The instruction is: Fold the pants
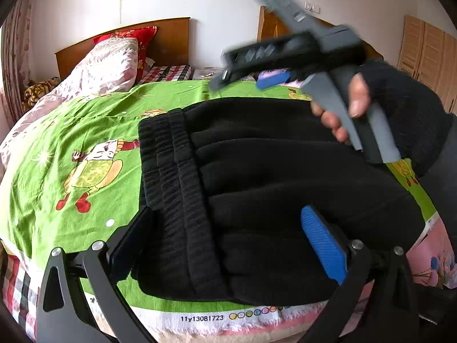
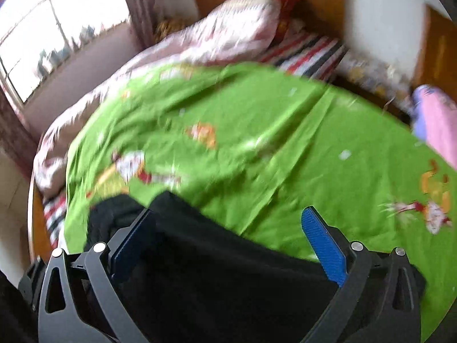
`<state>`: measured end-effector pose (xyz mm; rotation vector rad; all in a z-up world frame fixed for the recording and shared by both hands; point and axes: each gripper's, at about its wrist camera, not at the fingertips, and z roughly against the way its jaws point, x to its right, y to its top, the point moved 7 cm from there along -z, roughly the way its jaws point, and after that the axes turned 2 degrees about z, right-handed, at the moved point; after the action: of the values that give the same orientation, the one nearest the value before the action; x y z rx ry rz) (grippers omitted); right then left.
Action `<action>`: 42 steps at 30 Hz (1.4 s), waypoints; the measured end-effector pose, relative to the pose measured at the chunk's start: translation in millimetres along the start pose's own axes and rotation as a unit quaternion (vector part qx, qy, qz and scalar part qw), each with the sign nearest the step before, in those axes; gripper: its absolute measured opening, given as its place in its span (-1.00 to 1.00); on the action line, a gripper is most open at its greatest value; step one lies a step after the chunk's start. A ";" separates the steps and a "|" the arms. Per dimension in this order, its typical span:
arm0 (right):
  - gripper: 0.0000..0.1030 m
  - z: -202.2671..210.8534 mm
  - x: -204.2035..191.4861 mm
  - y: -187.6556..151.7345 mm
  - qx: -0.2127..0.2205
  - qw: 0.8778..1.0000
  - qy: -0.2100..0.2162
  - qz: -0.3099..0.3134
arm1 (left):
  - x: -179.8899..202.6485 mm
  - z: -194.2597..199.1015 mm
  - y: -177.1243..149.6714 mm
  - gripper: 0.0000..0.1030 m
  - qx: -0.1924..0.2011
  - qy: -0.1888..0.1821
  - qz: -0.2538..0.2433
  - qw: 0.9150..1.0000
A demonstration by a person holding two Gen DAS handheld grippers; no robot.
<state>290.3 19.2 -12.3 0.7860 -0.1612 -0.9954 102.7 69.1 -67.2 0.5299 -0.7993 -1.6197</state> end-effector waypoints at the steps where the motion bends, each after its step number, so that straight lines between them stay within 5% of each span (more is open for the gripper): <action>1: 0.91 13.5 3.0 1.7 0.021 1.000 0.009 -0.016 | -0.1 0.0 0.0 0.97 0.000 0.000 0.000 1.000; 5: 0.91 67.3 9.2 -14.1 0.069 0.997 0.019 -0.032 | -1.0 -0.2 0.2 0.97 0.000 0.002 0.002 1.000; 10: 0.91 87.0 22.0 -83.2 0.017 0.996 -0.082 0.010 | -0.4 -1.2 -0.2 0.97 0.001 0.004 0.001 1.000; 14: 0.91 67.0 37.2 -132.2 -0.027 0.996 -0.080 -0.003 | 1.2 -1.6 0.8 0.97 0.002 0.010 0.001 1.000; 17: 0.91 84.9 44.8 -139.5 0.012 0.997 -0.075 -0.028 | 4.4 0.0 0.9 0.97 0.011 0.017 -0.005 1.000; 20: 0.91 129.2 46.9 -146.9 0.083 0.987 -0.133 -0.034 | 5.6 2.4 -1.0 0.97 0.025 0.020 -0.009 0.999; 24: 0.91 209.0 27.0 -179.2 0.220 0.964 -0.140 -0.048 | 6.3 5.9 -2.5 0.97 0.043 0.019 -0.006 0.999; 28: 0.91 247.3 4.1 -232.3 0.286 0.939 -0.185 -0.045 | 2.8 19.5 -1.0 0.97 0.053 0.059 0.029 0.996; 31: 0.92 254.2 -9.2 -265.7 0.292 0.933 -0.208 -0.036 | 16.2 53.8 2.4 0.97 0.107 0.057 0.037 0.992; 34: 0.91 246.2 -22.9 -282.0 0.273 0.940 -0.203 -0.025 | 41.9 89.7 -2.6 0.97 0.152 0.077 -0.002 0.985; 37: 0.91 246.5 -32.7 -290.8 0.263 0.943 -0.205 -0.013 | 61.8 105.5 -15.5 0.97 0.159 0.104 -0.023 0.981; 42: 0.91 254.0 -40.5 -304.1 0.255 0.940 -0.225 -0.019 | 83.6 106.3 -29.2 0.97 0.150 0.100 -0.039 0.983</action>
<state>-59.4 -171.2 -20.8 1.0209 -0.8294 -1.1780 -10.2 11.9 -11.4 0.9341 -0.8851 -1.4965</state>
